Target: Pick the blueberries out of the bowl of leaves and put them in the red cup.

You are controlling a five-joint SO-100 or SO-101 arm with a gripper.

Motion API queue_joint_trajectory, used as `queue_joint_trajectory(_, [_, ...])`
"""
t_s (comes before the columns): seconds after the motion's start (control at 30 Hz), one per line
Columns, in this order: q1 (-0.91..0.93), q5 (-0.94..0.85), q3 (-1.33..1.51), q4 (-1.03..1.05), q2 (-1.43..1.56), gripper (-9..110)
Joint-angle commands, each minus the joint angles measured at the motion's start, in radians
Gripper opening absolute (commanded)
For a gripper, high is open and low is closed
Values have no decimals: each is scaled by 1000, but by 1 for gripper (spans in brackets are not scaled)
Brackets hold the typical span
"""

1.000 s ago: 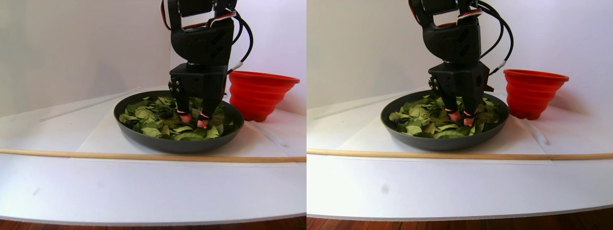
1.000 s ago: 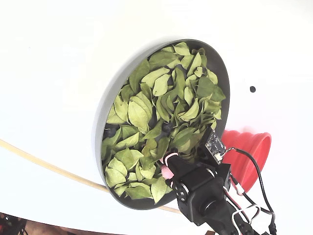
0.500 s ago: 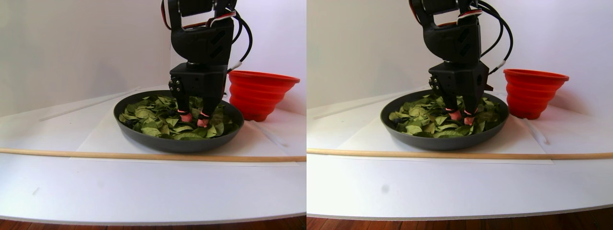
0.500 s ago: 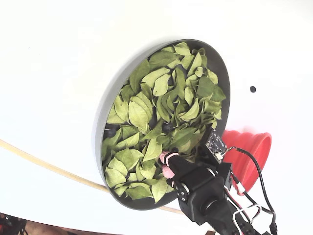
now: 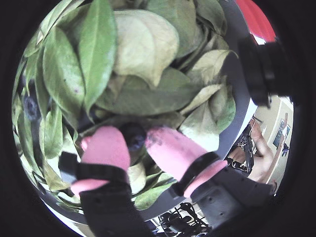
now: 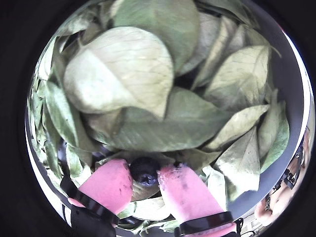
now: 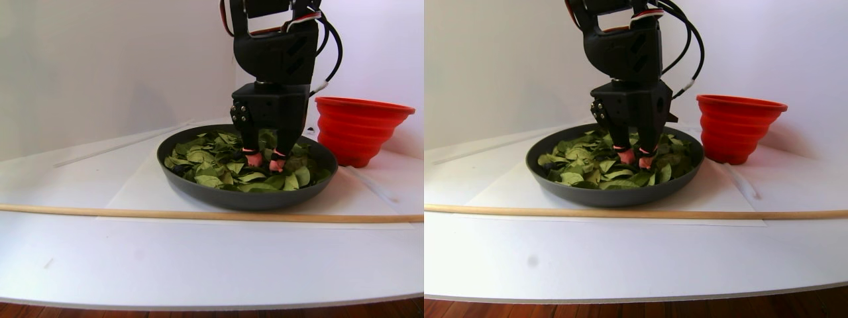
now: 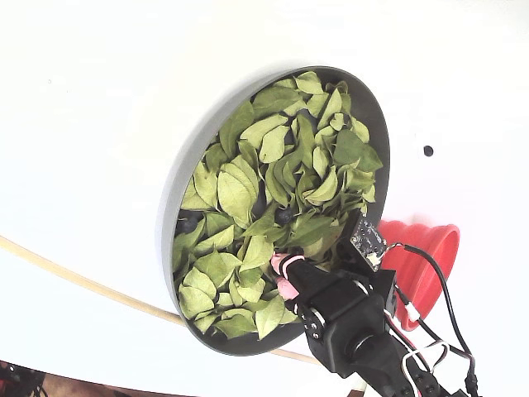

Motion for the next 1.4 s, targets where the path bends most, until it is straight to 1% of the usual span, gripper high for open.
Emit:
queue_joint_trajectory(0.0, [-2,-15,-29,9,107,10])
queue_joint_trajectory(0.87, [6,-80,-41,150,282,10])
queue_joint_trajectory(1.37, [63,-155,-72,209,382,9])
